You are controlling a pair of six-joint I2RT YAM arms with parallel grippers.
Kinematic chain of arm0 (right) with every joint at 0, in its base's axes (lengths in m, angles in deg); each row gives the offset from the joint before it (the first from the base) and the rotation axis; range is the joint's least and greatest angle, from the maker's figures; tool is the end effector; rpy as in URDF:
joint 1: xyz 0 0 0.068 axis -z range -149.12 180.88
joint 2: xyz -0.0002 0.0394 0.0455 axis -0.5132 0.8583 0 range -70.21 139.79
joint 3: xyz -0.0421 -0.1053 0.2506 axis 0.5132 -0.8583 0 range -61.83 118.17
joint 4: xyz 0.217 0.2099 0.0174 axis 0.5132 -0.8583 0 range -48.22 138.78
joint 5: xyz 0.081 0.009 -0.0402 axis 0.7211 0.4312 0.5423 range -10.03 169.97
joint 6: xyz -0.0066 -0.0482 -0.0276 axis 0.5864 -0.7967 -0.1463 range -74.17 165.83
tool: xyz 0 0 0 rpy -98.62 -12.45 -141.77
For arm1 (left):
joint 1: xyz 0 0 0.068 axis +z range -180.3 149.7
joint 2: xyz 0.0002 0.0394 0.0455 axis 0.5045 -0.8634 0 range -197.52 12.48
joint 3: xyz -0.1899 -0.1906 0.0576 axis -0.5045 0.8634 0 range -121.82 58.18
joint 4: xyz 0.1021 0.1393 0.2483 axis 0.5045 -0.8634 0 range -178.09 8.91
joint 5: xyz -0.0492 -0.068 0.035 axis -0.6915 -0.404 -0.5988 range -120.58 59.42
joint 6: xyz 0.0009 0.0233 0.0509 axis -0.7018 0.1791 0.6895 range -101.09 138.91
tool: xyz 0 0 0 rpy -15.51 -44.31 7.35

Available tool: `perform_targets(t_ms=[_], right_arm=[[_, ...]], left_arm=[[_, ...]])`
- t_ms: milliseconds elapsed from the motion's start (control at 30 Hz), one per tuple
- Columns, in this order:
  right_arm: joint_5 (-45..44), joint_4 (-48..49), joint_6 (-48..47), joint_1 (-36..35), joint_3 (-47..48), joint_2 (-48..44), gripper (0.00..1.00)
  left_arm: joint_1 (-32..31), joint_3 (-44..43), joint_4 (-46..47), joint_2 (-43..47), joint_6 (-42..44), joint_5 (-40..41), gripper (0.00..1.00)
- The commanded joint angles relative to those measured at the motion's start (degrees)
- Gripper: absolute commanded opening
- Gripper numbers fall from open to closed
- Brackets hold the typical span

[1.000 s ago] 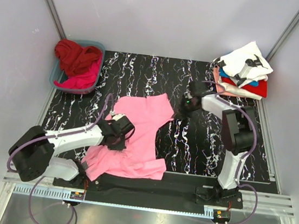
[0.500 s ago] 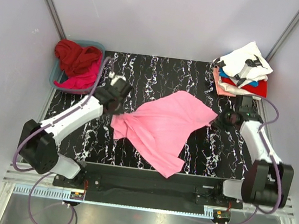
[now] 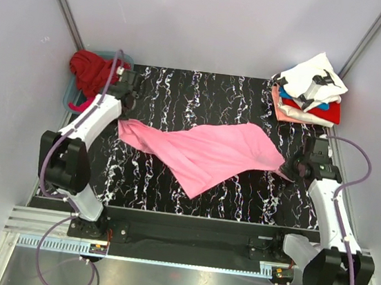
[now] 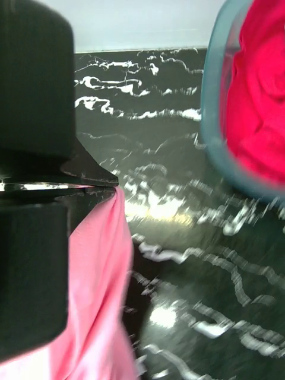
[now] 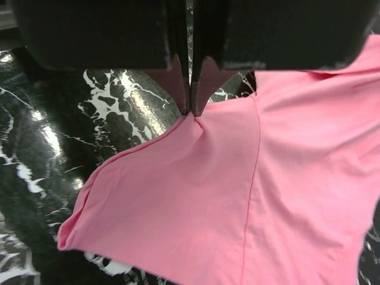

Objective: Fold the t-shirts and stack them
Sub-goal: Flatten the tshirt out

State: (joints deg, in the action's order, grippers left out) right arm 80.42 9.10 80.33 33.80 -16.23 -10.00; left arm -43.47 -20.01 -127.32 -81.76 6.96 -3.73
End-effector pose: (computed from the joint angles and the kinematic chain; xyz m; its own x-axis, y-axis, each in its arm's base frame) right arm 0.2472 -0.0122 0.2386 -0.6420 0.5999 -0.4775 0.4975 0.7998 0.3358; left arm 0.3778 -0.0705 0.2611 -0.8430 0.0076 -0.5378 -0.1796 0.9385 0.2948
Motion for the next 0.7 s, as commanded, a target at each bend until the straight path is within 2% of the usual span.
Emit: perform_targets(t_ms=[0,33,67,100,133,167,233,300,333,400,500,600,633,667], right_arm=[[-7.12,-1.63,2.76,1.91,0.01,-4.56,0.0],[-8.08,-1.98,2.94,2.44,0.01,-4.92,0.0],[-8.44,-1.89,3.2,2.62,-0.08,-5.53,0.0],[-8.62,-1.54,3.03,2.71,-0.34,-6.06,0.0],[-7.49,-0.5,3.03,2.71,-0.78,-6.06,0.0],[-6.96,-0.31,2.94,2.71,-1.3,-5.8,0.0],[-4.51,0.04,2.85,2.71,-1.66,-4.4,0.0],[-3.09,0.48,2.5,2.71,-2.36,-3.17,0.0],[-1.87,1.35,2.33,2.71,-2.71,-3.08,0.0],[-1.15,1.97,2.24,2.71,-3.42,-2.55,0.0],[0.96,2.94,1.97,2.71,-3.86,-1.67,0.0],[1.84,3.29,1.45,2.71,-3.86,-0.97,0.0],[2.1,3.38,1.19,2.71,-3.6,-0.88,0.0],[2.19,3.47,0.75,2.71,-3.59,-0.97,0.0]], left_arm=[[5.34,-3.46,4.3,3.69,0.61,-1.61,0.0],[6.04,-1.8,4.92,4.84,0.0,-2.24,0.01],[6.83,-0.83,5.63,6.07,-0.18,-3.02,0.13],[7.01,0.31,6.76,8.08,-0.27,-4.34,0.34],[7.02,1.28,6.69,8.8,-0.27,-5.74,0.63],[6.93,1.9,5.03,9.07,-0.79,-7.85,0.97],[6.14,1.99,2.31,9.25,-3.15,-7.09,0.99],[2.29,4.0,0.54,11.69,-4.31,-1.83,0.99],[0.01,5.67,0.1,12.84,-5.71,3.24,0.99],[-9.21,6.99,-0.25,15.73,-6.77,6.1,0.99],[-22.66,8.49,0.53,16.46,-10.28,7.86,0.9],[-35.05,8.93,2.46,13.74,-14.42,7.95,0.7],[-40.48,8.76,3.16,12.6,-14.94,8.48,0.67],[-42.71,8.24,4.3,11.28,-15.21,8.48,0.66]])
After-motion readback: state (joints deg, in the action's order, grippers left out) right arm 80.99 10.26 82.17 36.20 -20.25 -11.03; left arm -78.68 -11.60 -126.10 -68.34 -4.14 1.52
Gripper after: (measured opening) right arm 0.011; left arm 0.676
